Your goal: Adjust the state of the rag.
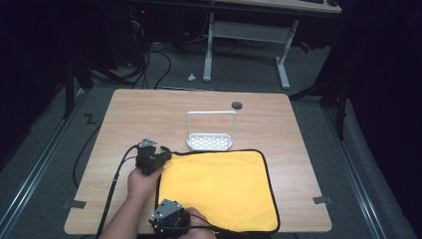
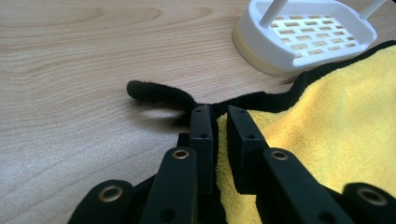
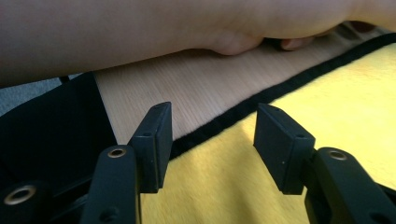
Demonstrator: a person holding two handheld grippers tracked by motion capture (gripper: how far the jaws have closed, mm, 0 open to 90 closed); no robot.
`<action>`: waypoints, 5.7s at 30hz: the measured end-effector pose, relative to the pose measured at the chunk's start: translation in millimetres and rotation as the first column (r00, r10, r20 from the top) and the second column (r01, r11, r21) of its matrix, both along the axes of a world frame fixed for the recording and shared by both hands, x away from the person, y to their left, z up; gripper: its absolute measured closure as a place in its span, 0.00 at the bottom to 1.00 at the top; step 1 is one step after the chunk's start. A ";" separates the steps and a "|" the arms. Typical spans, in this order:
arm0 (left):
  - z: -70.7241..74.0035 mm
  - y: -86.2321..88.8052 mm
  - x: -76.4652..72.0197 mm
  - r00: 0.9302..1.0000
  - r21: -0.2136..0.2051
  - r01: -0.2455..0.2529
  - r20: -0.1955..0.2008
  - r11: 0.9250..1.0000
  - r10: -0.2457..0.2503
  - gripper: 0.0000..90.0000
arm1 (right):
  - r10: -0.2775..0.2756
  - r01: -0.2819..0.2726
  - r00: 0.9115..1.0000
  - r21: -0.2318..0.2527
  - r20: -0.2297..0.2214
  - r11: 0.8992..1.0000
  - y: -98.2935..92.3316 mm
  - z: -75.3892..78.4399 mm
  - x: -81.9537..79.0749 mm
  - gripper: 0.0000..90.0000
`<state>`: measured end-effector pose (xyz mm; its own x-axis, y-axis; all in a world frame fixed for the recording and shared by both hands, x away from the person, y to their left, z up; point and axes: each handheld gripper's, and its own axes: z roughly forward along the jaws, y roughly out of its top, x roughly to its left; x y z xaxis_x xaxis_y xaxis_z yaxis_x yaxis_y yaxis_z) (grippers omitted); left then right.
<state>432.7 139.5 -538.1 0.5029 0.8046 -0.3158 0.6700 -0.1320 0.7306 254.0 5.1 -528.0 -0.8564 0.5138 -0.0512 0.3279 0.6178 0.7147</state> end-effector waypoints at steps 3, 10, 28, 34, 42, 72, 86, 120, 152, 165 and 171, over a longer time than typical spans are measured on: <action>0.0 0.2 -0.2 1.000 -0.001 0.002 -0.001 1.000 -0.002 0.90 | -0.014 0.014 1.000 -0.002 -0.008 1.000 1.3 -3.0 2.9 0.53; -0.2 0.6 0.0 1.000 -0.006 0.004 -0.003 1.000 -0.004 0.90 | -0.028 0.029 1.000 -0.019 0.007 0.999 -2.0 -1.1 7.0 0.76; 6.8 25.5 -10.5 0.996 -0.071 -0.084 -0.001 0.994 0.084 0.93 | -0.034 0.027 0.992 0.057 0.117 0.998 -5.9 26.7 -0.6 0.92; 21.6 69.3 -24.0 0.989 -0.055 -0.145 0.014 0.988 0.146 0.93 | 0.007 -0.021 0.990 0.098 0.140 0.995 23.7 35.6 -9.3 0.92; 48.3 117.0 -38.6 0.983 0.003 -0.182 0.032 0.983 0.182 0.94 | 0.083 -0.107 0.980 0.128 0.179 0.986 70.5 51.2 -20.2 0.92; 57.1 -44.3 -15.1 0.989 -0.003 -0.132 0.071 0.991 0.132 0.92 | -0.190 0.168 0.965 0.125 0.182 0.978 -104.8 44.8 -10.3 0.92; 57.6 -103.4 -12.7 0.993 -0.007 -0.074 0.093 0.997 0.075 0.91 | -0.300 0.288 0.945 0.105 0.130 0.952 -163.8 31.5 -15.5 0.92; 29.6 -66.1 -7.5 0.999 0.132 -0.033 0.047 0.991 0.027 0.58 | -0.403 0.396 0.911 0.087 0.085 0.914 -194.1 18.9 -12.7 0.73; 15.0 -48.4 -26.8 0.995 0.070 -0.036 0.097 0.997 0.029 0.84 | -0.553 0.553 0.833 0.009 0.013 0.833 -185.0 0.5 126.5 0.87; 8.6 -66.7 -52.4 0.992 0.178 0.074 0.085 0.981 -0.090 0.86 | -0.515 0.515 0.857 0.020 0.021 0.857 -194.9 -0.6 88.8 0.87; 8.3 -64.2 -64.6 0.990 0.156 0.110 0.074 0.982 -0.122 0.86 | -0.492 0.492 0.870 0.023 0.008 0.870 -200.5 0.0 68.9 0.86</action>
